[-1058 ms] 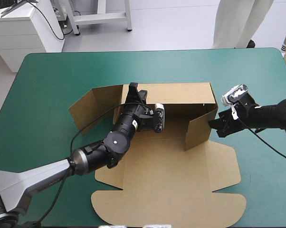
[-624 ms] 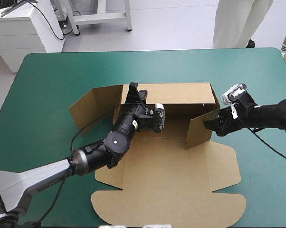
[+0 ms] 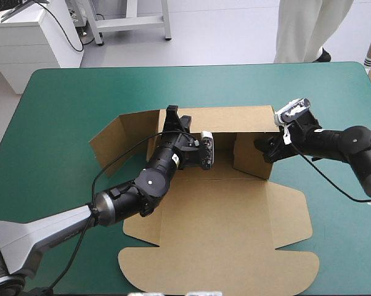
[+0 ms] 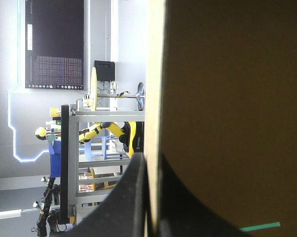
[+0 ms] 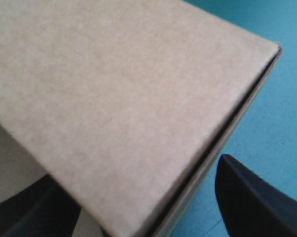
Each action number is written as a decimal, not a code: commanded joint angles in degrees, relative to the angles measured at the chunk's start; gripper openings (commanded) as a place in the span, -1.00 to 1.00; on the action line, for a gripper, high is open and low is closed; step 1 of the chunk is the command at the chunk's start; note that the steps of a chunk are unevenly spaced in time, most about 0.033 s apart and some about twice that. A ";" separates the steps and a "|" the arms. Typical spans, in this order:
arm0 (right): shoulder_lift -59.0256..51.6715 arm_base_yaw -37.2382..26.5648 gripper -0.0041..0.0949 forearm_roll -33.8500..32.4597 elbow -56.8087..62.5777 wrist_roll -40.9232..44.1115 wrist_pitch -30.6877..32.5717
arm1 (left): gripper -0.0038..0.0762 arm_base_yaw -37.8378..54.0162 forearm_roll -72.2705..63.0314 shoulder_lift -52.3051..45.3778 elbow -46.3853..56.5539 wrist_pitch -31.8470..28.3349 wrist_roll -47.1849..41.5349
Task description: Fold the box
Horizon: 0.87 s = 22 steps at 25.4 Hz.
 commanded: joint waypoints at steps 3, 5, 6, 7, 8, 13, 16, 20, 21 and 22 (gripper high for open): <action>-1.51 0.20 0.20 3.45 -1.42 -0.40 -0.15 | -0.98 -0.40 3.44 -1.88 -1.82 -0.15 -1.26; -1.51 0.20 0.07 1.12 -1.42 0.57 4.15 | -0.98 -0.40 3.44 -1.88 -1.82 -0.15 -1.26; -1.51 0.20 0.00 -0.99 -1.42 2.79 5.18 | -0.98 -0.40 3.44 -1.88 -1.82 -0.15 -1.26; -1.51 0.20 -0.04 -2.27 -1.42 4.22 5.28 | -0.98 -0.40 3.44 -1.88 -1.82 -0.15 -1.26; -1.51 0.20 -0.05 -2.81 -1.42 4.57 5.28 | -0.98 -0.40 3.44 -1.88 -1.82 -0.26 -1.26; -1.40 0.20 -0.17 -2.81 -1.42 4.57 6.08 | -0.98 -0.40 3.44 -1.88 -1.82 -0.57 -1.26; -1.03 0.20 -0.50 -2.70 -1.42 4.13 8.27 | -0.98 -0.40 3.44 -1.88 -1.82 -0.57 -0.64; -0.16 0.20 -0.96 -2.44 -1.42 4.13 10.29 | -0.98 -0.40 3.44 -1.88 -1.82 -0.57 -0.64; 0.18 0.20 -0.95 -2.33 -1.42 4.13 10.56 | -0.98 -0.40 3.44 -1.88 -1.82 -0.72 -0.64; 0.49 0.20 -0.96 -2.21 -1.42 4.13 10.69 | -0.98 -0.40 3.44 -1.88 -1.82 -1.00 -0.64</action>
